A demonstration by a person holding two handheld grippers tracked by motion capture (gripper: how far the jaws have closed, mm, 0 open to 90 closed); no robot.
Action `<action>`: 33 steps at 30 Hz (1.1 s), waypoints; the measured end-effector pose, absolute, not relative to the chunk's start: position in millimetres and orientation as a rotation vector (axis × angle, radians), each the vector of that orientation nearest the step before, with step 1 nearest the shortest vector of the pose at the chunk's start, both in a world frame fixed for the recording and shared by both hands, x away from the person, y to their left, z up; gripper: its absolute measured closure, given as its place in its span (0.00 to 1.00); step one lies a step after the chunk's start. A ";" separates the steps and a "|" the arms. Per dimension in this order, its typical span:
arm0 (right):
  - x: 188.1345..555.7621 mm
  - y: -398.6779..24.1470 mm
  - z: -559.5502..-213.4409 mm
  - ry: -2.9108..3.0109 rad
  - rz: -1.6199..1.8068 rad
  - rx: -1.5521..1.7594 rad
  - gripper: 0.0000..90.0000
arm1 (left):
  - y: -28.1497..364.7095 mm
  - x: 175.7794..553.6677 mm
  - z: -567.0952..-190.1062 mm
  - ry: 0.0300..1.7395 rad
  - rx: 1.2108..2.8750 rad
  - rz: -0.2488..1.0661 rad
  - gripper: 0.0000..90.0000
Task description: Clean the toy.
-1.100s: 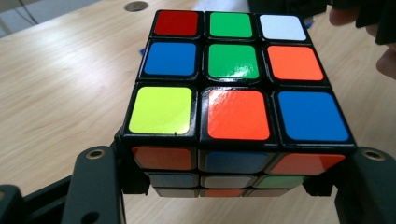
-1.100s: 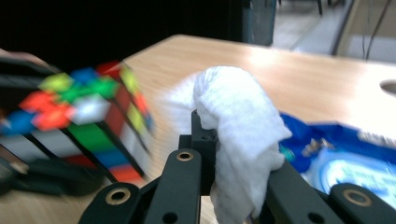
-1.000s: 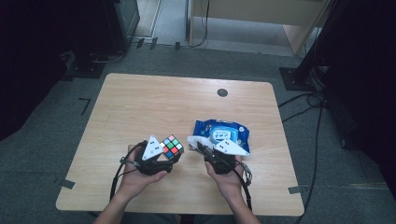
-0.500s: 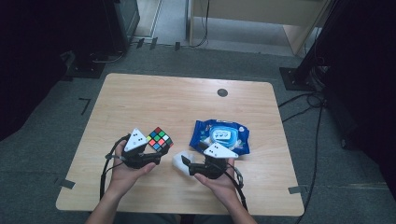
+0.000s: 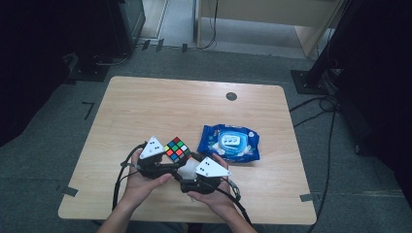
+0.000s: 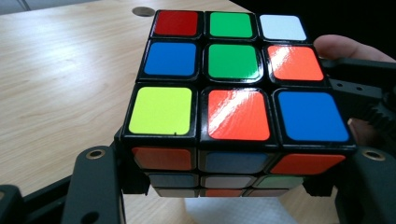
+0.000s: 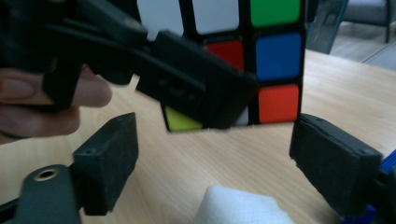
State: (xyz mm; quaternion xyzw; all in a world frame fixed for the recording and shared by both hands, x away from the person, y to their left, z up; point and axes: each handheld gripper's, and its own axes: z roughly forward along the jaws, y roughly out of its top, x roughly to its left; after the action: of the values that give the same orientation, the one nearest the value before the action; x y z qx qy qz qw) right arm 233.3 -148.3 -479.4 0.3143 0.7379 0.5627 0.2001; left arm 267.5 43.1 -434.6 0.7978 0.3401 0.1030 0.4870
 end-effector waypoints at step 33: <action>228.8 -153.3 -486.9 2.029 1.247 0.485 0.36 | 47.3 278.9 -432.3 0.870 1.975 0.106 0.38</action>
State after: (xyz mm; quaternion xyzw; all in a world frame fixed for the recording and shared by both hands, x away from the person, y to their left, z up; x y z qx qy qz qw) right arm 228.8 -153.3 -486.9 0.1872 0.7825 0.4811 0.3481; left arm 278.9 47.3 -432.3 0.8063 0.3553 0.0431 0.4710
